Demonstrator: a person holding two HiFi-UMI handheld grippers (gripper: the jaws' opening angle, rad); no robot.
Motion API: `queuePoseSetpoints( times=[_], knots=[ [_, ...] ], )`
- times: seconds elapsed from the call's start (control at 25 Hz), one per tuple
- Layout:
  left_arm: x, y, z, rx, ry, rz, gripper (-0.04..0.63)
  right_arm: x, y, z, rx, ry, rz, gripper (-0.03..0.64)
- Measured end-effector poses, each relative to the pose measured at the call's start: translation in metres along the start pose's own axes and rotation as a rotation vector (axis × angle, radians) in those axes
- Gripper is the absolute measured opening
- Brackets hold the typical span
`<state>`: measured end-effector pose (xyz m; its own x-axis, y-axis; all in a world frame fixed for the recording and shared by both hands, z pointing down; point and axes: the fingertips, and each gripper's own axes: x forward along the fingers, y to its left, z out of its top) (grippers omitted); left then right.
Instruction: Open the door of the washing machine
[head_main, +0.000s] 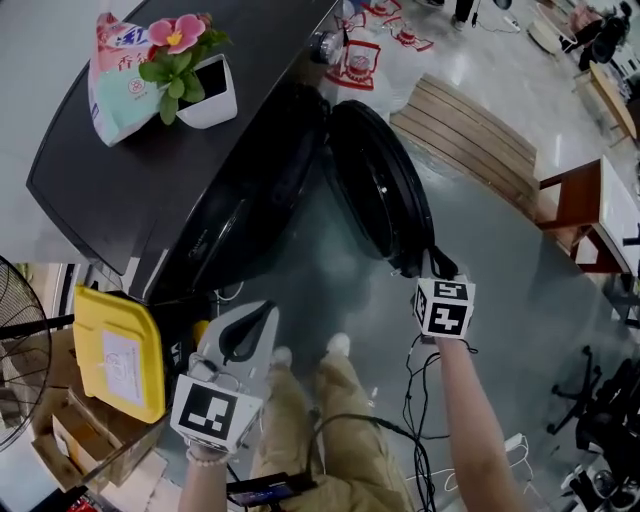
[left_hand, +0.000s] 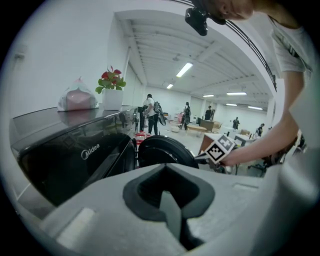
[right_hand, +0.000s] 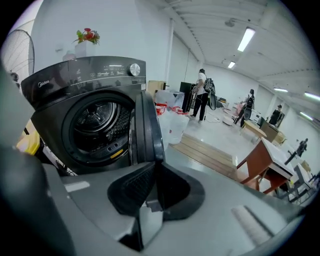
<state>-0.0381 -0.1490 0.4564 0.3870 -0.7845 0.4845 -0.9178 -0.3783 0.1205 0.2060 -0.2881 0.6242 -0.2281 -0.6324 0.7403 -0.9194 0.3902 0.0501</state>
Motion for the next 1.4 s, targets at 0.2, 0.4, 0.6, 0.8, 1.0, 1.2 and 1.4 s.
queuePoseSetpoints(
  times=[0.2, 0.4, 0.6, 0.8, 1.0, 1.2, 1.4],
  knots=[
    [0.001, 0.003, 0.0, 0.006, -0.007, -0.001, -0.006, 0.007, -0.028, 0.005, 0.018, -0.004, -0.033, 0.025],
    [0.001, 0.005, 0.0, -0.016, -0.01, -0.004, -0.008, 0.014, -0.049, 0.009, -0.015, 0.016, -0.053, 0.021],
    [0.0, 0.002, 0.005, -0.001, -0.026, -0.008, -0.007, 0.018, -0.066, 0.013, -0.056, 0.023, -0.09, 0.021],
    [-0.009, 0.003, 0.015, 0.017, -0.04, -0.007, -0.006, 0.005, -0.066, 0.02, -0.045, 0.001, -0.091, 0.021],
    [-0.028, 0.005, 0.03, 0.037, -0.053, -0.007, -0.006, -0.033, -0.034, 0.037, -0.064, -0.061, -0.021, 0.021],
    [-0.057, 0.008, 0.049, 0.058, -0.074, -0.005, -0.006, -0.081, 0.011, 0.05, -0.009, -0.11, 0.05, 0.014],
    [-0.09, 0.014, 0.071, 0.069, -0.095, 0.002, -0.008, -0.136, 0.052, 0.069, 0.002, -0.169, 0.092, 0.008]
  ],
)
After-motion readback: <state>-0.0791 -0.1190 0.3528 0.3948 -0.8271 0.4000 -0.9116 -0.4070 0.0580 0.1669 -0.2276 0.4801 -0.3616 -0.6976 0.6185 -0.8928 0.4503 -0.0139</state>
